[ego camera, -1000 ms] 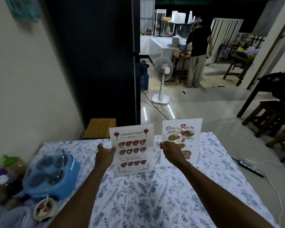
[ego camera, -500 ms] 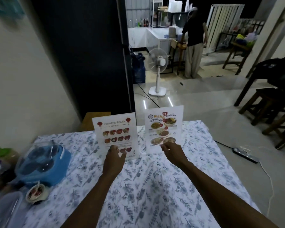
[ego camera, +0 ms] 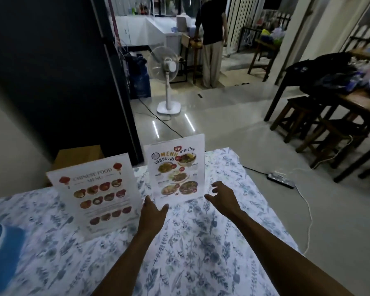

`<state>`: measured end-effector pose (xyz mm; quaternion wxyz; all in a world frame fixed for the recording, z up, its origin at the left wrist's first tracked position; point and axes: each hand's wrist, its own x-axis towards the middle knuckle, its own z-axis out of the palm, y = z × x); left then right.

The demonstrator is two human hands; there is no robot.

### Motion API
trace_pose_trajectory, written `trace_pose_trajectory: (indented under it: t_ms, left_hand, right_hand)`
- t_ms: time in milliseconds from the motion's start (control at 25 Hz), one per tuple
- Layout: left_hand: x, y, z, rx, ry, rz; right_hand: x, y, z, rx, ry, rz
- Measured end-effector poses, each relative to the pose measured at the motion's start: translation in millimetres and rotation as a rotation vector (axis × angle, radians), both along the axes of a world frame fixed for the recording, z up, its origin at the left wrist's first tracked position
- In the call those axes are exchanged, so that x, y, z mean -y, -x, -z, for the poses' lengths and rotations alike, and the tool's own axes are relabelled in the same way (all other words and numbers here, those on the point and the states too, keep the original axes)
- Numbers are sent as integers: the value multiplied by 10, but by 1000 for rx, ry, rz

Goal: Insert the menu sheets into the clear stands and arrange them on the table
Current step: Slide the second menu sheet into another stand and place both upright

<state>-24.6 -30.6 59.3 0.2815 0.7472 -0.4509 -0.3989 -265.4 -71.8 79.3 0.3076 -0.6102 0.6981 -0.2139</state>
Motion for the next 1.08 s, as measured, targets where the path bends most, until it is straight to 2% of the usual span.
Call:
trace_pose_trajectory:
  t_ms: [280,400,520,600,840,1080]
  left_hand:
    - [267,167,243,80,26,-119]
    - [428,185,307,129,106,-176]
    - [553,243,308,301,150,-239]
    - [610,318,281,349,181,-252]
    - [1297,1131,127,314,318,-220]
    - [2051,1713,240,277,285,-154]
  right_hand:
    - [435,-73,389,24,-88,-10]
    - [578,-86,485,64,4,-118]
    - [763,22,506,59,8,-236]
    - [952,171,462,52,22,-291]
    - [1812,1023,239,-32,113,-302]
    - [2445,1769,329,-57,180,-255]
